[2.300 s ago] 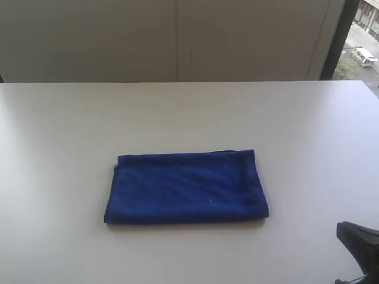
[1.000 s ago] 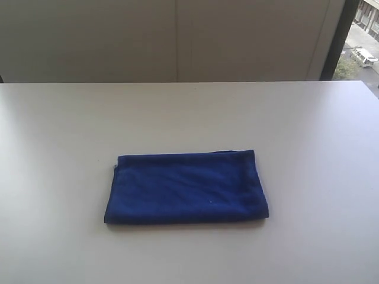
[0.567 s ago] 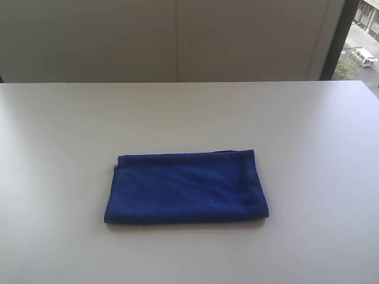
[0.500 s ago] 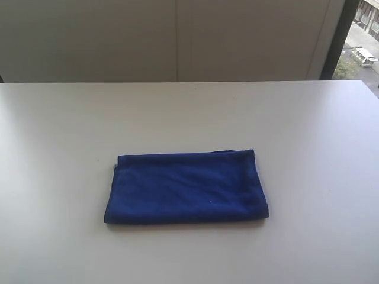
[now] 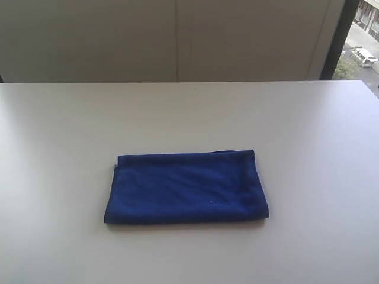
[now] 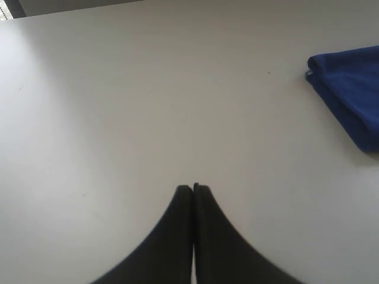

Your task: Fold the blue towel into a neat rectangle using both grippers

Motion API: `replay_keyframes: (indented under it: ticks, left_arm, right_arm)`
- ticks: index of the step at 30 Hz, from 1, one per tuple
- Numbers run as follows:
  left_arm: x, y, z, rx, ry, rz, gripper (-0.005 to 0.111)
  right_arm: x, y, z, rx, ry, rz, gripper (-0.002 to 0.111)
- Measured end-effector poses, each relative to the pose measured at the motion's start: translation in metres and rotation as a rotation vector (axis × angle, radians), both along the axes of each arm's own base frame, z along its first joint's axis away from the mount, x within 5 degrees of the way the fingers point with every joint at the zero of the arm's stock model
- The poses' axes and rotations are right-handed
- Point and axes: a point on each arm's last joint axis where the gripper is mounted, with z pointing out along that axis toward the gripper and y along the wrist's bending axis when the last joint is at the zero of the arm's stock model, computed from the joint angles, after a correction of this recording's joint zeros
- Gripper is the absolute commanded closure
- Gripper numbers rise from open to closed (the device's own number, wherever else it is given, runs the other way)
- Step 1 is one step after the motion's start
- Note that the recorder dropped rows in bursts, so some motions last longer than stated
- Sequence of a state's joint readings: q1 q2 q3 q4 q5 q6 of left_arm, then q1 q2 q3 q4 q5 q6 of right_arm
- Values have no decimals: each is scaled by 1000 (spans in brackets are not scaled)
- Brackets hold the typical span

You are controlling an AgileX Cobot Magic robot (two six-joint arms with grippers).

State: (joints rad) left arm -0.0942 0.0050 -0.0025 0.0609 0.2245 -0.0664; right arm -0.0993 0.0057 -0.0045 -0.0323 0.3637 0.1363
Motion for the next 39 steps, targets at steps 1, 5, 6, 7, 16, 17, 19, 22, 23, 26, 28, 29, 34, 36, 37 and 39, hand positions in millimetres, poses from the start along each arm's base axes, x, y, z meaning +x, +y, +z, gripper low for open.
replay_keyframes:
  ticks: [1,5,6,7,16,17,19,22,23,26,28,29,34,36,37,39]
  left_arm:
    - [0,0,0,0,0,0,107]
    - [0,0,0,0,0,0,107]
    - [0,0,0,0,0,0,107]
    - [0,0,0,0,0,0,107]
    - [0,0,0,0,0,0,107]
    - [0,0,0,0,0,0,107]
    - [0,0,0,0,0,0,107]
    - [0,0,0,0,0,0,107]
    - [0,0,0,0,0,0,107]
    - [0,0,0,0,0,0,107]
    - [0,0,0,0,0,0,107]
    - [0,0,0,0,0,0,107]
    - [0,0,0,0,0,0,107]
    - [0,0,0,0,0,0,107]
    - [0,0,0,0,0,0,107]
    - [0,0,0,0,0,0,107]
  right_arm:
    - [0,-1,0,0,0,-12,108]
    - [0,-2,0,0,0,-40,108]
    - [0,-2,0,0,0,-41,108]
    - [0,-2,0,0,-2,-41,108]
    - [0,-2,0,0,-2,-39,108]
    - [0,-2,0,0,-2,-39,108]
    - [0,-2,0,0,-2,-39,108]
    - [0,-2,0,0,-2,-39,108]
    - [0,-2,0,0,-2,-39,108]
    - [0,-2,0,0,-2,-39,108]
    - [0,-1,0,0,-2,-28,108]
    - [0,-1,0,0,-2,-19,108]
    - [0,1,0,0,-3,18,108]
    - [0,1,0,-1,-6,20,108]
    - [0,1,0,-1,-6,20,108]
    - [0,1,0,-1,-6,20,108]
